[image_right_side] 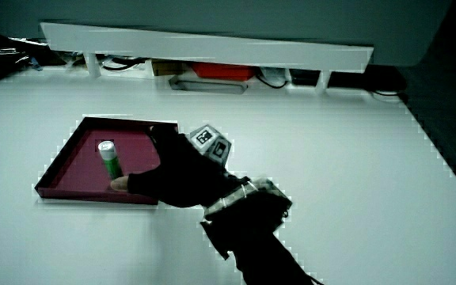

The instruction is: Place glue stick

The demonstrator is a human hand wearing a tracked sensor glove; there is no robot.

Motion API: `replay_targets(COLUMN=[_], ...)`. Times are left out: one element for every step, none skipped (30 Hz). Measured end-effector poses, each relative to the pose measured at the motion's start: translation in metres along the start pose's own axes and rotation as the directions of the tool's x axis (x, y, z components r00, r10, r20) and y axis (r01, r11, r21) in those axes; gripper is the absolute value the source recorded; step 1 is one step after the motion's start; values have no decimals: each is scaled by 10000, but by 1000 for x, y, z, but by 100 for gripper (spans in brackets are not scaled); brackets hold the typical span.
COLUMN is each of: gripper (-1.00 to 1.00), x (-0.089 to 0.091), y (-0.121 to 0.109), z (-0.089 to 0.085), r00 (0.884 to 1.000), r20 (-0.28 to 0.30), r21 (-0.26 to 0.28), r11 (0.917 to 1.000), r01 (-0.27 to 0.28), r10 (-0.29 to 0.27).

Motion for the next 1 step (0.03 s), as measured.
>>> replay_targets(gripper=[-100], x=[-2], y=[-4], z=[4], r00=[9997], r20=[238], r21=[6], r11=[10000], r01=[79], r10=[-79])
